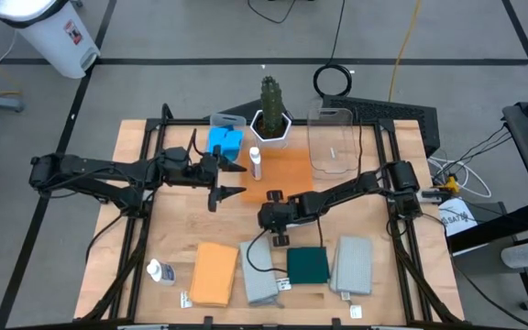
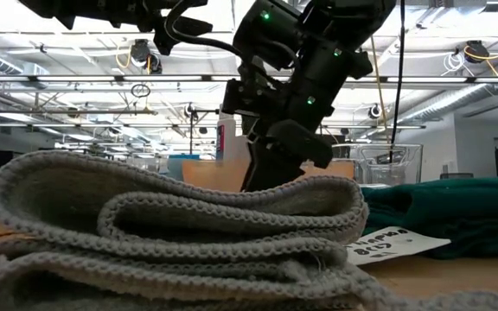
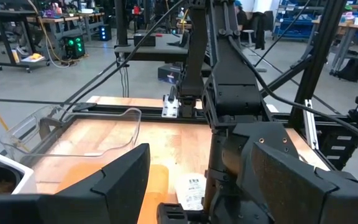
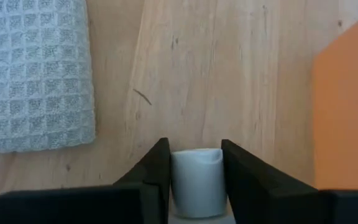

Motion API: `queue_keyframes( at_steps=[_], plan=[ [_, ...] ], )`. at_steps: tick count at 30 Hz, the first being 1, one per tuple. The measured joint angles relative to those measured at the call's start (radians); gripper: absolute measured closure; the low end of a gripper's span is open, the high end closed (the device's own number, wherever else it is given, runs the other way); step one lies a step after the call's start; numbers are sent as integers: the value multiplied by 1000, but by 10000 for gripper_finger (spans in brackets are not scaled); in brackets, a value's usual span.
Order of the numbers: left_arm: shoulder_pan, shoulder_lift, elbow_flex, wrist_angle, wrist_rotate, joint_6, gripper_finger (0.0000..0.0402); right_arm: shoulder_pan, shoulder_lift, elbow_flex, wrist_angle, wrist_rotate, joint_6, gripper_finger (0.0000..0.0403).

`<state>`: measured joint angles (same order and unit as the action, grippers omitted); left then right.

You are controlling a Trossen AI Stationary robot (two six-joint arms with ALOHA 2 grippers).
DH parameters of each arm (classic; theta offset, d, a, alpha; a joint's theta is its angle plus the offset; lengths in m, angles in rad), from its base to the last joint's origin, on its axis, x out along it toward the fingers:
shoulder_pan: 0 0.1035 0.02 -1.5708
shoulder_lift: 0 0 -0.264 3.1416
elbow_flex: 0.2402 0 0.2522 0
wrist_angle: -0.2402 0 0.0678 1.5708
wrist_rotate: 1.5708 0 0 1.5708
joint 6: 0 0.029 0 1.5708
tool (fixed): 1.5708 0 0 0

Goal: Pick & Place Kitchen Items
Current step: Put the white plastic restorer bottle into the orange bin

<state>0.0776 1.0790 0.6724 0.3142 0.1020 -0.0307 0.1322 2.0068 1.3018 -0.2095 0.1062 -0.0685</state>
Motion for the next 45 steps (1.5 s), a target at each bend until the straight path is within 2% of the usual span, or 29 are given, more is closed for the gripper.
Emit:
queue_keyframes(
  at_steps=[12,24,28,33,40,45],
  plan=[
    [0,0,0,-5,0,0,117,29,-88,-3,7,-3,1,319],
    [0,0,0,-5,0,0,117,28,-345,-5,35,2,-46,319],
    [0,0,0,-7,0,0,117,-7,-430,-88,240,0,-81,319],
    [0,0,0,-13,0,0,117,-100,-484,-297,692,-3,-102,319],
    [0,0,0,-13,0,0,117,-292,-463,-570,1298,-2,-47,319],
    [0,0,0,-12,-15,11,117,-373,-399,-652,1437,-3,12,319]
  ],
)
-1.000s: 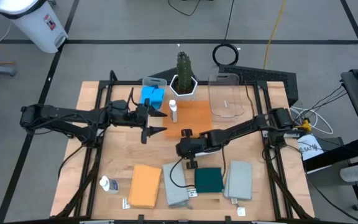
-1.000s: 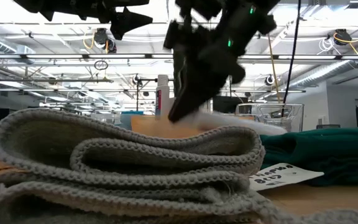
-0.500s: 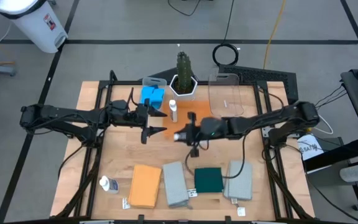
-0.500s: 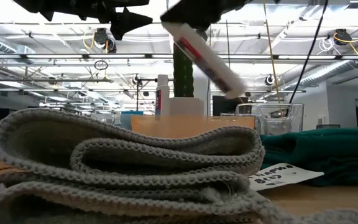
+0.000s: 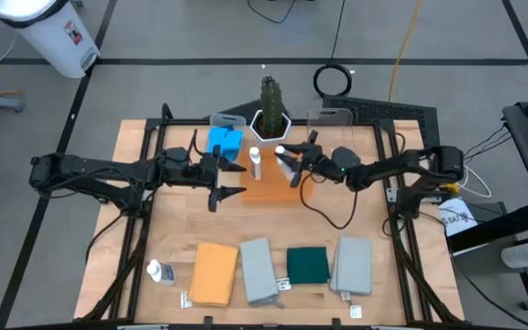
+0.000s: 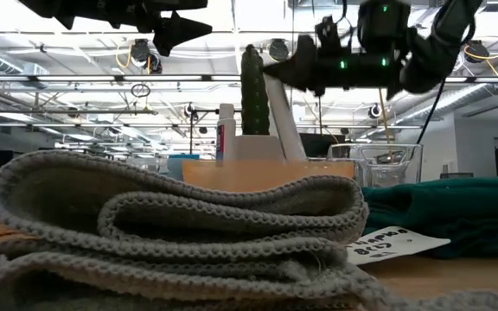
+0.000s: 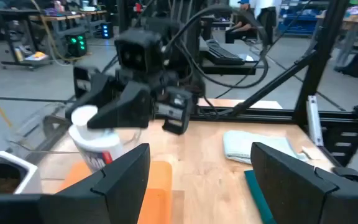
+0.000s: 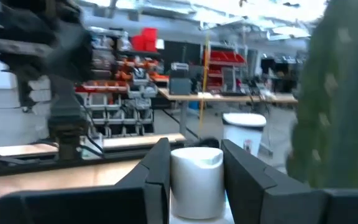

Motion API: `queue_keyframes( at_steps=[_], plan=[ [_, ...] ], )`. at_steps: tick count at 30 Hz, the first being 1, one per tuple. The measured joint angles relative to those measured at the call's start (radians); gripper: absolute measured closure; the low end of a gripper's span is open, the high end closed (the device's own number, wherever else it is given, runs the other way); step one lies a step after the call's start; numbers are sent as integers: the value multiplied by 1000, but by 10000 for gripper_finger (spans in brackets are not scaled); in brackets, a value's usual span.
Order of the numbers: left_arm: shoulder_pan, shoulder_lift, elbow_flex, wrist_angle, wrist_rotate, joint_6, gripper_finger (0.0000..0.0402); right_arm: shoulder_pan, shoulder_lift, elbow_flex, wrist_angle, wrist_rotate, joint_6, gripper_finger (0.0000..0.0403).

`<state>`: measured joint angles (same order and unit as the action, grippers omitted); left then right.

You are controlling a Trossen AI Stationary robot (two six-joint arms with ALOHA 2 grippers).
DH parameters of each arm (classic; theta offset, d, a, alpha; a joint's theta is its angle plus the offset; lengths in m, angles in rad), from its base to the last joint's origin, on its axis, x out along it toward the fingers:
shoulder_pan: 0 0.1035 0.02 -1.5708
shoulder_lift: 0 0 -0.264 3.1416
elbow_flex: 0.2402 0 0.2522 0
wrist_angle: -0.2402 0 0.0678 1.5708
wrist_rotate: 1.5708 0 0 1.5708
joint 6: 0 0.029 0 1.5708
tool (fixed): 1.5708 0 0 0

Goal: Pick & Place Kitchen Items
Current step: Put the white plastic restorer bottle into the orange bin

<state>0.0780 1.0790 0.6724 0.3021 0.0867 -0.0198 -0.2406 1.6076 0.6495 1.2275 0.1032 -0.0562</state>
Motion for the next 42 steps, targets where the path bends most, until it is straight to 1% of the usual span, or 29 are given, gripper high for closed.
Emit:
queue_keyframes(
  at_steps=[4,10,17,20,30,42],
  plan=[
    [0,0,0,1,-19,7,117,-13,75,-2,40,-2,43,319],
    [0,0,0,1,-19,6,117,-6,181,2,225,-1,45,319],
    [0,0,0,1,-19,7,117,-6,287,28,243,0,43,319],
    [0,0,0,1,-19,7,117,-6,301,27,270,-1,42,314],
    [0,0,0,-13,-19,7,117,17,287,24,260,-2,8,281],
    [0,0,0,-16,-19,4,117,20,286,24,244,0,6,287]
  ],
)
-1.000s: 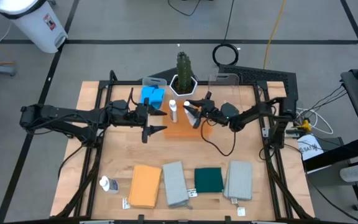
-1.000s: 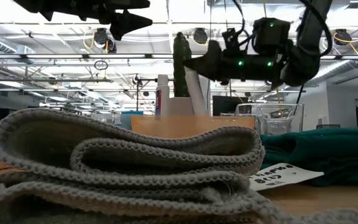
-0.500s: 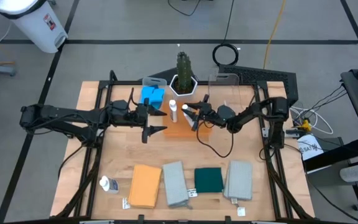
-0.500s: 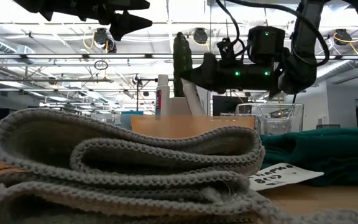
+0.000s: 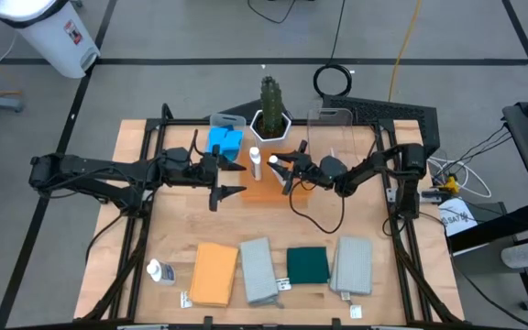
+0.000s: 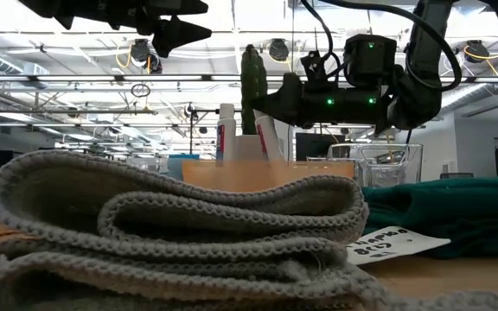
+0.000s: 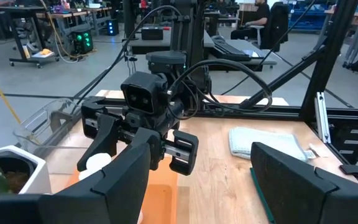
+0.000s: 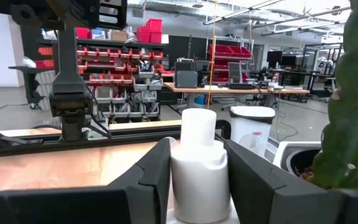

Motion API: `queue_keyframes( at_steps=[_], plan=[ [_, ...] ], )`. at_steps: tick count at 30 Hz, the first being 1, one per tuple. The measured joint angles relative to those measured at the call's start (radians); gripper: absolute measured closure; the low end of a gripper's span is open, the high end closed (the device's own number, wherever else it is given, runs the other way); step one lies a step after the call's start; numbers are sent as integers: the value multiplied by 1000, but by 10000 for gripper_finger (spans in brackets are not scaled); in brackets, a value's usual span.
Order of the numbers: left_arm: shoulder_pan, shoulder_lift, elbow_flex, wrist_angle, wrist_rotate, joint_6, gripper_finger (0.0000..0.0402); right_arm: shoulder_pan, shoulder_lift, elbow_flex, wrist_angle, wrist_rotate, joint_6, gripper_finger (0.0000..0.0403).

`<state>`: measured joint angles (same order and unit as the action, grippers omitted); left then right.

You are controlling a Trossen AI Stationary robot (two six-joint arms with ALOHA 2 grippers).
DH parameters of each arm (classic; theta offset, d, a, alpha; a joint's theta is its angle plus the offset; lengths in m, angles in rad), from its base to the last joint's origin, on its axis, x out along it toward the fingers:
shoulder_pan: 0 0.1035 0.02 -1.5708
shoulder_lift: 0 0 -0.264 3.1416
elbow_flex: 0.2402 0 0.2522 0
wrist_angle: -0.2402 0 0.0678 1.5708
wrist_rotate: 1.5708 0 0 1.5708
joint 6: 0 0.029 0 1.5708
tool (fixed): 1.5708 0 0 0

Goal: Pick & Place Kitchen Items
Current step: Put the white plastic restorer bottle into the orange bin

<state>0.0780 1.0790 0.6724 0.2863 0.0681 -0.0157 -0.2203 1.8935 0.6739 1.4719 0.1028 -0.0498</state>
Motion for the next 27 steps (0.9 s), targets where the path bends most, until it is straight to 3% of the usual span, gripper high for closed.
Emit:
queue_keyframes(
  at_steps=[9,27],
  plan=[
    [0,0,0,-6,0,-1,117,0,-18,0,-32,1,6,287],
    [0,0,0,-6,0,-14,117,0,-292,0,-553,6,-16,288]
  ],
)
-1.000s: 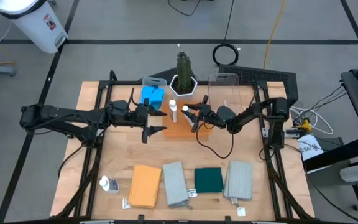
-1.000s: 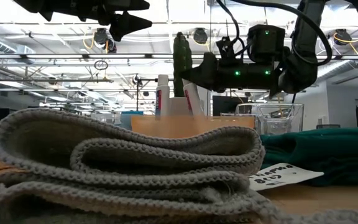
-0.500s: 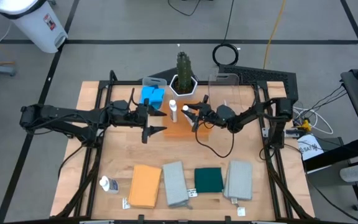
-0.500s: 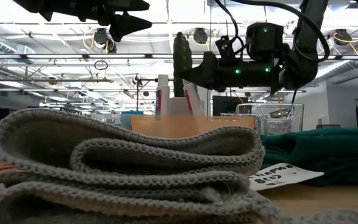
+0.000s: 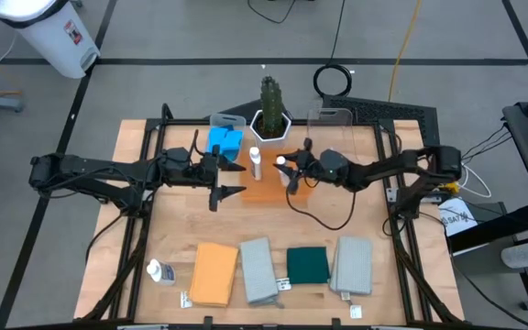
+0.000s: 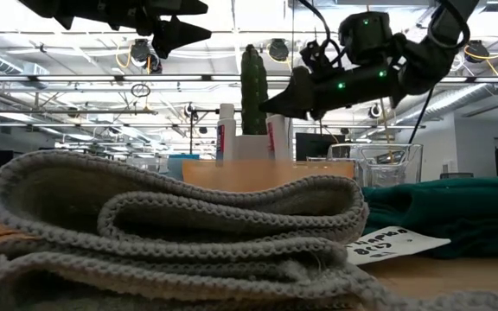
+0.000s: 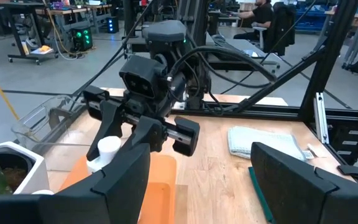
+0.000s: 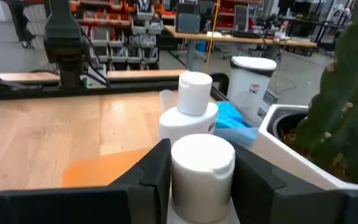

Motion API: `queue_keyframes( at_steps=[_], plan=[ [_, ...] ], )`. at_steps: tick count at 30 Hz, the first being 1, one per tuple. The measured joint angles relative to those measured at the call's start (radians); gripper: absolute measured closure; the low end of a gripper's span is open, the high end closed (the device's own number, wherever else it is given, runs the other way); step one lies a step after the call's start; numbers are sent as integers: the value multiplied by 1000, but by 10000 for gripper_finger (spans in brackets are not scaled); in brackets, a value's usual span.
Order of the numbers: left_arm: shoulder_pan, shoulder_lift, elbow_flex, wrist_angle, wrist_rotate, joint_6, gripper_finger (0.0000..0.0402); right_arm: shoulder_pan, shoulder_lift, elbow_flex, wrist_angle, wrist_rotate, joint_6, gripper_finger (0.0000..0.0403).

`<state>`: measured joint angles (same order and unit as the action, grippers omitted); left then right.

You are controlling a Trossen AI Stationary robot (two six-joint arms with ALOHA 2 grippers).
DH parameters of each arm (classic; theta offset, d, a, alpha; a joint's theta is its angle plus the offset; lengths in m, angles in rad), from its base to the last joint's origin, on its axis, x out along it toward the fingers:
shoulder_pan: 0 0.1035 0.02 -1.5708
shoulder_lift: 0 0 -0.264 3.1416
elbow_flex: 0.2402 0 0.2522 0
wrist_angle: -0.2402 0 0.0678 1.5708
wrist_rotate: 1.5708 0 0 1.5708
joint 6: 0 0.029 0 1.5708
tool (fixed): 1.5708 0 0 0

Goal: Pick & Place Kitchen Items
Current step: Put the white plastic restorer bottle into the orange bin

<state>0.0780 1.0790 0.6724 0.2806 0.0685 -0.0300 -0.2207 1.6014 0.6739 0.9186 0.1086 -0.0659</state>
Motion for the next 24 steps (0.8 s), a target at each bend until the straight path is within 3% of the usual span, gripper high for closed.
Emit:
queue_keyframes(
  at_steps=[10,14,24],
  plan=[
    [0,0,0,0,0,-1,117,0,-43,0,-62,1,1,276],
    [0,0,0,0,0,-1,117,0,-43,0,-65,64,1,268],
    [0,0,0,0,0,-1,117,23,-81,-1,-92,74,2,189]
  ],
)
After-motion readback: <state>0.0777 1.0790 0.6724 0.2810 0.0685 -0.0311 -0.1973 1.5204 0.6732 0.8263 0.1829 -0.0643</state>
